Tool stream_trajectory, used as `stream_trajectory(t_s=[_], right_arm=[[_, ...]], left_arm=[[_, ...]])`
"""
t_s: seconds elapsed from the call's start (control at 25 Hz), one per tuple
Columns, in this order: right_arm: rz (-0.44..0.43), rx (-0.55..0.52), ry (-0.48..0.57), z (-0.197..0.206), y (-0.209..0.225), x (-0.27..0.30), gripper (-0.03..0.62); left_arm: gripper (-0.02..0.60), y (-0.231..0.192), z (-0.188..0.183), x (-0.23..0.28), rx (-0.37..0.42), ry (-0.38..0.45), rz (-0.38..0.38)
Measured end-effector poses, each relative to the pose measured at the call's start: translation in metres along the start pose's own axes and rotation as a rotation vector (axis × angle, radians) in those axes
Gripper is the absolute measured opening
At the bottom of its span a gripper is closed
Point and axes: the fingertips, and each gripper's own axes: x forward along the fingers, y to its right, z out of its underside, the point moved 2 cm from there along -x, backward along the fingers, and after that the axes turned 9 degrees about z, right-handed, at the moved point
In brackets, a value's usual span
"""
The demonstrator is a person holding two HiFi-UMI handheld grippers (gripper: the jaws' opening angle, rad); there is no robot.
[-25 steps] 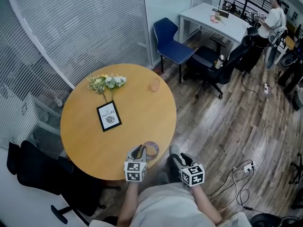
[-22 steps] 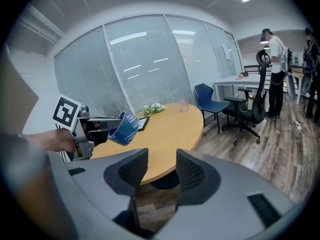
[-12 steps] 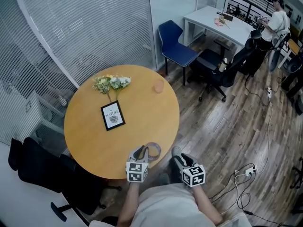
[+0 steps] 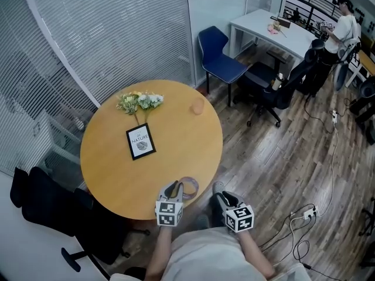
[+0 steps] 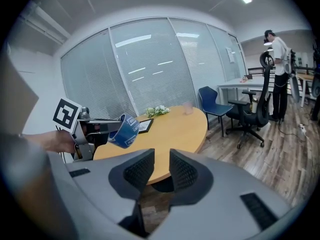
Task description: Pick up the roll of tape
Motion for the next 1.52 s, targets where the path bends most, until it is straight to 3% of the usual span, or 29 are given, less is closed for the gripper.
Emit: stream_trajectory(t_s=[0.16,0.36,1.12,1.52], right_arm=[[-0.001,0.009,0.020,0.002,0.000,-0.005,0.032],[-0.021,0.002,0.033,0.001,-0.004,-0.006,-0.002],[-0.014,-0.021,0.057,-0.002,-0.017,-0.008,-0.003],[-0.011,-0.023,0.046,0.005,-0.017,-0.012,-0.003]], left_arm=[[0.059,0.005,-0.002,0.000,0.017,0.004,0.008],[0.059,0.004,-0.002,-0.002,0.015,0.004,0.006],[0.060,0.001,-0.007,-0.007,0.041,0.018,0.025],[0.060,0.002,0.003,-0.009,0.013,0.009,0.027]])
